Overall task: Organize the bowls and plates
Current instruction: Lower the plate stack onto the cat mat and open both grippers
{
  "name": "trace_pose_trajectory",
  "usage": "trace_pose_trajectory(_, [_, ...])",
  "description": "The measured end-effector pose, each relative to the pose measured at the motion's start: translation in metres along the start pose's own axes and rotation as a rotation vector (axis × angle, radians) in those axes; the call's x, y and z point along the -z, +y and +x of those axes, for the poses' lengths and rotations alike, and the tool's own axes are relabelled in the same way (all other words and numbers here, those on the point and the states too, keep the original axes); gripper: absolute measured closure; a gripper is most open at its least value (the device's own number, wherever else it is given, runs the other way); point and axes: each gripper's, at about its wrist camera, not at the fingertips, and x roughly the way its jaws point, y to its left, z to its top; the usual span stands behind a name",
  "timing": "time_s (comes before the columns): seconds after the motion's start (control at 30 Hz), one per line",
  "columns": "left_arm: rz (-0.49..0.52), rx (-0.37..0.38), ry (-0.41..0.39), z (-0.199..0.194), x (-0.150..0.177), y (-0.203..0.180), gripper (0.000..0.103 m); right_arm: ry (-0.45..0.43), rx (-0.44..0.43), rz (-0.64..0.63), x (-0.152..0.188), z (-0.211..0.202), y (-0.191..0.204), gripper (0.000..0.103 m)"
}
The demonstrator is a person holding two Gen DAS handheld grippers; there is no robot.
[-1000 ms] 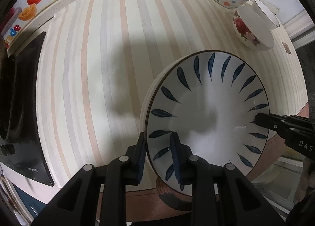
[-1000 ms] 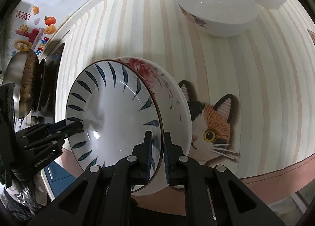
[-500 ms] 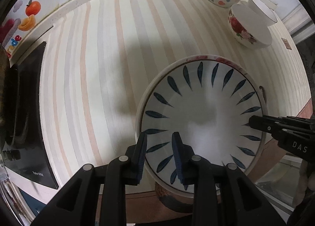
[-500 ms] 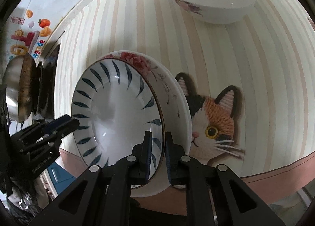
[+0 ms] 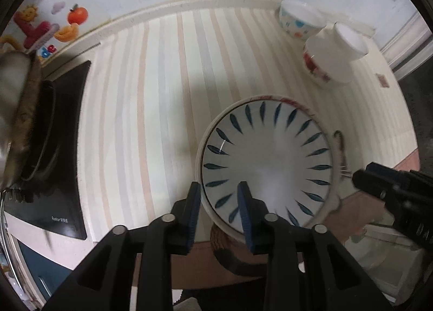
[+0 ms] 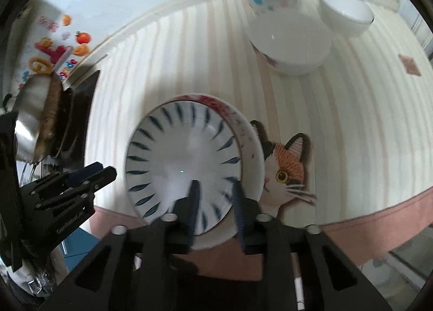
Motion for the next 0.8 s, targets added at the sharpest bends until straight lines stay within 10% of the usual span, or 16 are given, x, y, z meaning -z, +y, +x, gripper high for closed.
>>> trace_pose_trajectory(0.23, [0.000,-0.005,-0.096,-0.056,0.020,0.003,0.025,-0.094,0.013,-0.034,0.035,-0.061,0.030,0.035])
trace_pose_trajectory(0.8, [-0.069,0.047,-0.179,-0.141,0.076,0.008,0.024,-0.237,0.084,-0.053,0.105,-0.168,0.066,0.012])
